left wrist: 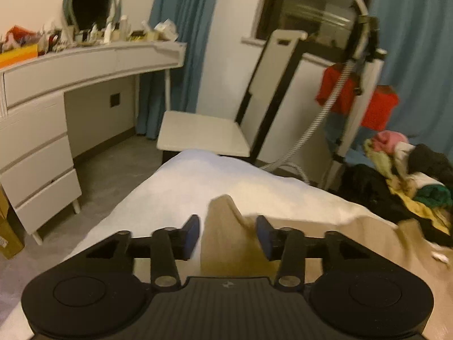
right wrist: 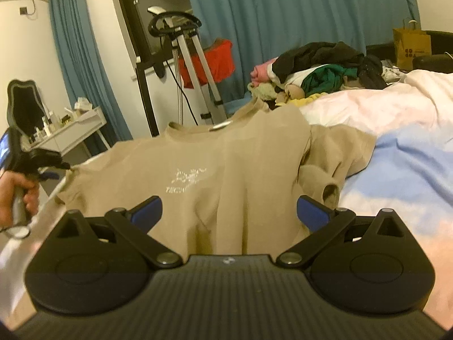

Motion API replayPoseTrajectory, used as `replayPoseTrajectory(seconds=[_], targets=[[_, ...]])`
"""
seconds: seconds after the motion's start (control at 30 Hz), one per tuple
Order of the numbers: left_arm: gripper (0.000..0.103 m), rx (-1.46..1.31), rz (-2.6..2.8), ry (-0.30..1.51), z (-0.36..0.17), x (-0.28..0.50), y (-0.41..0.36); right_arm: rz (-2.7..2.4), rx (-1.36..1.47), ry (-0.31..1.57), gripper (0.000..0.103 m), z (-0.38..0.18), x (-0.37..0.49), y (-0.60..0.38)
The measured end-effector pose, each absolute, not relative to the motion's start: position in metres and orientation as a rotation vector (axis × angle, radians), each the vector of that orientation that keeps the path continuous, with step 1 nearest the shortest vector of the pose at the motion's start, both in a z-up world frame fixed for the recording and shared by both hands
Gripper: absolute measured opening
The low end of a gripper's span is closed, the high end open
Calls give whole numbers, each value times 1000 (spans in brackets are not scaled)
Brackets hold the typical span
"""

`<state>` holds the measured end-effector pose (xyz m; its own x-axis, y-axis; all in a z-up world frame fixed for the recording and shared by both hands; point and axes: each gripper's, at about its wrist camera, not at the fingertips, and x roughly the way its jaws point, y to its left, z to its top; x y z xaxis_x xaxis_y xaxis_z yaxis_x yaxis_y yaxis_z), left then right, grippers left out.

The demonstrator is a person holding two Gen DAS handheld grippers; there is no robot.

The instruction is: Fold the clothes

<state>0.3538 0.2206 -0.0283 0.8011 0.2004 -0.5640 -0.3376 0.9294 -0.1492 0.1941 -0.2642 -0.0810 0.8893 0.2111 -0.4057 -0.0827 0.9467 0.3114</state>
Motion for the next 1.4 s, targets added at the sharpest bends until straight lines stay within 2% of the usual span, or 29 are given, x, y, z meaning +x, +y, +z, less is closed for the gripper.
replayPoseTrajectory(seconds=[0.2, 0.33, 0.6, 0.83, 1.2, 1.3, 1.4], targets=[[68, -228, 169, 496, 6, 238, 184, 149, 281, 405, 103, -68, 182, -268], [72, -237, 74, 476, 18, 171, 151, 155, 249, 374, 103, -58, 165, -266], [72, -196, -66, 468, 11, 90, 70, 129, 195, 307, 103, -38, 122, -275], [74, -135, -131, 501, -25, 58, 36, 88, 267, 298, 103, -30, 98, -296], [77, -167, -125, 566, -46, 68, 48, 56, 363, 319, 102, -42, 120, -322], [77, -166, -129, 582, -49, 69, 46, 71, 438, 333, 96, -50, 136, -341], [77, -172, -132, 601, -54, 72, 44, 47, 505, 381, 73, -66, 158, -361]])
